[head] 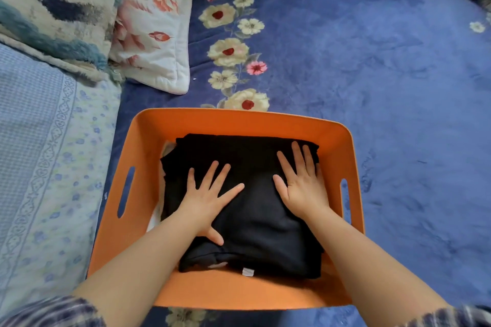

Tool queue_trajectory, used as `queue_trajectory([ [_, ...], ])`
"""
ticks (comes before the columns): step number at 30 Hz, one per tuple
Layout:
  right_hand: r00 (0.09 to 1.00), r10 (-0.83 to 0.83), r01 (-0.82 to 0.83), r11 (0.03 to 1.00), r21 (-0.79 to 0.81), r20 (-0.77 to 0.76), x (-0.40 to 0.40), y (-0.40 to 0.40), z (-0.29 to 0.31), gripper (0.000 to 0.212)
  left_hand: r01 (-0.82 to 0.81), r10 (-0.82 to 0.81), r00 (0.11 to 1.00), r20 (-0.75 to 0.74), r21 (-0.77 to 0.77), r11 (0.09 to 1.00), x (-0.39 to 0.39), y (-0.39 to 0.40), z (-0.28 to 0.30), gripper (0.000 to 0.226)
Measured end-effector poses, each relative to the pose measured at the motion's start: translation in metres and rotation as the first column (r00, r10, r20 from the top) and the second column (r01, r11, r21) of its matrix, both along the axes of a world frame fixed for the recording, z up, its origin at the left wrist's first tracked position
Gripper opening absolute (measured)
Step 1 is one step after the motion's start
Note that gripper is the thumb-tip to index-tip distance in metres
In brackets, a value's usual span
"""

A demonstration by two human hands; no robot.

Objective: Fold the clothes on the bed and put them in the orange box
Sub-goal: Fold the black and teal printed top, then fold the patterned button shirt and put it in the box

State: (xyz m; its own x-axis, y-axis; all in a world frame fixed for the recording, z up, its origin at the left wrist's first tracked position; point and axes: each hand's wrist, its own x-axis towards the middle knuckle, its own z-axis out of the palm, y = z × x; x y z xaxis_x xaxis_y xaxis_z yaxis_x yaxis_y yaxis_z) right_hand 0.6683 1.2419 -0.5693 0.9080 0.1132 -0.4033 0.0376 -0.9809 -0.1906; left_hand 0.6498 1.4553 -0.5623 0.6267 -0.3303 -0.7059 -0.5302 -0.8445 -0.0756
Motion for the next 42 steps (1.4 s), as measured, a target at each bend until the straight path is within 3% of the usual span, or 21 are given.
queue_trajectory([
  [7, 0.991, 0.011, -0.010, 1.000, -0.008, 0.137, -0.001, 0.004, -0.013, 0.072, 0.050, -0.049, 0.999, -0.009, 0.087, 0.995, 0.005, -0.009, -0.001, 0.124],
  [9, 0.998, 0.024, -0.019, 0.996, -0.091, 0.052, -0.001, 0.010, -0.002, 0.074, 0.070, -0.067, 0.997, -0.032, 0.094, 0.993, 0.007, -0.009, 0.007, 0.120],
  [12, 0.991, 0.056, -0.037, 0.988, -0.150, 0.121, -0.018, 0.018, 0.024, 0.073, -0.066, 0.080, 0.993, 0.083, -0.153, 0.986, 0.016, 0.000, 0.025, 0.096],
  [14, 0.969, 0.242, -0.234, 0.960, -0.153, 0.039, -0.042, 0.016, 0.034, 0.095, -0.124, 0.190, 0.965, 0.180, -0.321, 0.939, 0.025, 0.008, 0.032, 0.094],
  [16, 0.928, 0.363, -0.370, 0.925, -0.083, -0.084, -0.061, 0.003, 0.034, 0.114, -0.115, 0.160, 0.971, 0.177, -0.241, 0.964, 0.033, 0.010, 0.034, 0.109],
  [19, 0.900, 0.383, -0.405, 0.911, -0.077, -0.209, -0.065, -0.006, 0.034, 0.123, -0.078, 0.081, 0.992, 0.092, -0.040, 0.996, 0.037, 0.010, 0.025, 0.121],
  [24, 0.899, 0.340, -0.379, 0.920, -0.101, -0.275, -0.065, 0.003, 0.011, 0.129, -0.192, 0.188, 0.979, -0.080, -0.048, 0.980, 0.045, 0.009, 0.007, 0.125],
  [33, 0.882, 0.361, -0.400, 0.914, -0.073, -0.303, -0.059, 0.000, 0.017, 0.130, -0.182, 0.183, 0.983, 0.004, 0.146, 0.973, 0.045, -0.015, 0.025, 0.120],
  [36, 0.861, 0.386, -0.412, 0.911, -0.007, -0.331, -0.055, -0.011, 0.042, 0.118, -0.206, 0.195, 0.977, 0.086, 0.162, 0.965, 0.038, -0.031, 0.055, 0.100],
  [38, 0.856, 0.415, -0.438, 0.899, -0.006, -0.307, -0.050, -0.023, 0.064, 0.097, -0.226, 0.211, 0.968, 0.134, 0.108, 0.968, 0.035, -0.044, 0.076, 0.084],
  [42, 0.851, 0.524, -0.522, 0.832, -0.186, -0.041, -0.050, -0.060, 0.117, 0.047, -0.198, 0.190, 0.950, 0.246, 0.007, 0.980, 0.021, -0.094, 0.131, 0.068],
])
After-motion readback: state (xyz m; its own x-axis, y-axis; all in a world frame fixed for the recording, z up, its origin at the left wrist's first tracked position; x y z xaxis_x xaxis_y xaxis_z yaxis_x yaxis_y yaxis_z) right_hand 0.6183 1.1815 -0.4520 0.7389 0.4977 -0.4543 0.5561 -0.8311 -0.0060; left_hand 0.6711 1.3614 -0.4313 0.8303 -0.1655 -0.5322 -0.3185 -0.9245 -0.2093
